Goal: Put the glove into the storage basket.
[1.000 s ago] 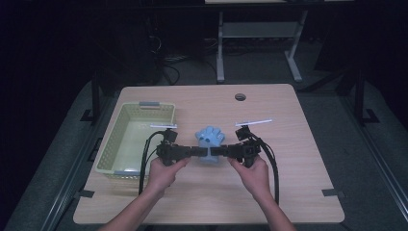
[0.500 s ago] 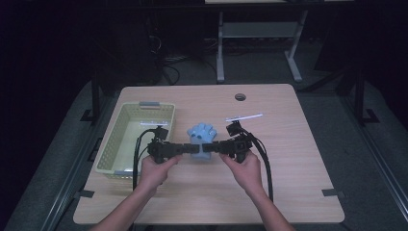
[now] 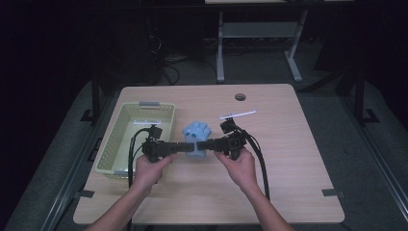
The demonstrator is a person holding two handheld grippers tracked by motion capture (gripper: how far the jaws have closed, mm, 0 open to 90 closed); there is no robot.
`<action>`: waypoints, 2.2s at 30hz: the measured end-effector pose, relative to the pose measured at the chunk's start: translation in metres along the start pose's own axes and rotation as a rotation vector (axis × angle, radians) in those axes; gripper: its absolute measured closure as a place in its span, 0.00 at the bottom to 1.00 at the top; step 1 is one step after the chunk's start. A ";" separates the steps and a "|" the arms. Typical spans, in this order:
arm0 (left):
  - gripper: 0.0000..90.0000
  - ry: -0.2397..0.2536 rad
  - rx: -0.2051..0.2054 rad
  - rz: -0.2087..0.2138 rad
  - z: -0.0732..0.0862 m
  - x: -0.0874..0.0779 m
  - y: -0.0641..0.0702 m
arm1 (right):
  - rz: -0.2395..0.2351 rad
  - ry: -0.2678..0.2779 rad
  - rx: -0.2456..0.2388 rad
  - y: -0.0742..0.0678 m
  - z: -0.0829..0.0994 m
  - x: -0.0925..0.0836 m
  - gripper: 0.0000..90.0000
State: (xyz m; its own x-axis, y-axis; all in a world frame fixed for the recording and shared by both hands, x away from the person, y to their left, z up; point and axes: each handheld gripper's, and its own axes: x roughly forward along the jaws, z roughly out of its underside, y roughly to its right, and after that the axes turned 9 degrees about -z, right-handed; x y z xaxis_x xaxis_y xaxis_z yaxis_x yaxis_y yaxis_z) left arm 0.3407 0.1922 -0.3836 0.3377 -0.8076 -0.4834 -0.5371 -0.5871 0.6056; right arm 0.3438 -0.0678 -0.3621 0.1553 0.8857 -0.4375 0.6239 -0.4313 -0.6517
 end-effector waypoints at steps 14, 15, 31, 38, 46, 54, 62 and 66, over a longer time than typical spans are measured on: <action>0.79 0.010 0.002 -0.016 -0.002 -0.017 -0.007 | -0.019 -0.016 -0.009 -0.006 -0.009 0.014 0.78; 0.79 0.010 0.002 -0.016 -0.002 -0.017 -0.007 | -0.019 -0.016 -0.009 -0.006 -0.009 0.014 0.78; 0.79 0.024 0.010 -0.028 -0.005 -0.035 -0.013 | -0.024 -0.036 -0.047 -0.015 -0.020 0.028 0.78; 0.79 0.030 0.006 -0.033 -0.005 -0.042 -0.017 | -0.034 -0.038 -0.047 -0.018 -0.024 0.035 0.78; 0.79 0.033 0.009 -0.038 -0.002 -0.052 -0.025 | -0.040 -0.055 -0.056 -0.023 -0.027 0.046 0.78; 0.79 0.046 0.007 -0.046 0.000 -0.062 -0.030 | -0.045 -0.065 -0.061 -0.027 -0.031 0.056 0.78; 0.79 0.045 0.001 -0.056 0.001 -0.071 -0.037 | -0.059 -0.069 -0.056 -0.029 -0.033 0.067 0.78; 0.79 0.047 0.007 -0.056 0.002 -0.076 -0.040 | -0.064 -0.078 -0.065 -0.032 -0.035 0.072 0.78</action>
State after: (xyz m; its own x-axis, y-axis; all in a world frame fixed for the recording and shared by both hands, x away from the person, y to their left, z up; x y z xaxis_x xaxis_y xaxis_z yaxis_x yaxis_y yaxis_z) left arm 0.3351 0.2769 -0.3726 0.4027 -0.7755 -0.4862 -0.5216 -0.6310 0.5743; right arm 0.3623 0.0160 -0.3513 0.0547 0.8939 -0.4449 0.6797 -0.3597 -0.6392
